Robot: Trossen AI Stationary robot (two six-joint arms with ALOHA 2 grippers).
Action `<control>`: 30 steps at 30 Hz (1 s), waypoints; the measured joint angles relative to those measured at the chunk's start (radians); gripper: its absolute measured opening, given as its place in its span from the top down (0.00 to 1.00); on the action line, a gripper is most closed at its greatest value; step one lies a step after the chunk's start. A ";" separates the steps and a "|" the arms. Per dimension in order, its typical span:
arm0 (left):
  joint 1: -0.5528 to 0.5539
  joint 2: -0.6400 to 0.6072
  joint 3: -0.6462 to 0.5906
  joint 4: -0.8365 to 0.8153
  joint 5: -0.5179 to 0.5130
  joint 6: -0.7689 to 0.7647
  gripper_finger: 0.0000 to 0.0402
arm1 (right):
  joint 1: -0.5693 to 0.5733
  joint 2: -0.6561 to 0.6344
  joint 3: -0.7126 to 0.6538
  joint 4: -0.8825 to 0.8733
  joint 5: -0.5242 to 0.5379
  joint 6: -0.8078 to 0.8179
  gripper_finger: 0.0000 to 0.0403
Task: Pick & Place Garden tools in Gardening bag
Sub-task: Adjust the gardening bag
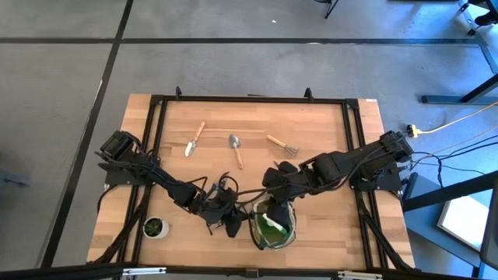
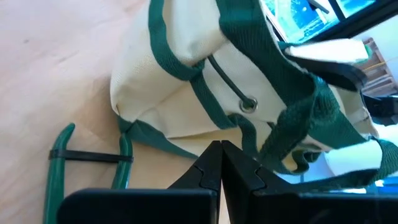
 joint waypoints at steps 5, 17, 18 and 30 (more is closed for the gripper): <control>-0.012 0.000 0.000 0.000 0.006 -0.008 0.99 | 0.020 0.000 0.019 -0.107 -0.129 0.078 0.57; -0.047 0.000 0.000 0.000 0.006 -0.029 1.00 | 0.144 0.006 -0.088 -0.527 0.104 0.283 0.59; -0.048 0.000 0.000 0.000 0.006 -0.029 1.00 | 0.155 0.006 -0.109 -0.528 0.140 0.282 0.59; -0.082 0.000 -0.001 0.009 -0.024 -0.056 1.00 | 0.174 0.006 -0.443 -0.026 -0.049 0.308 0.59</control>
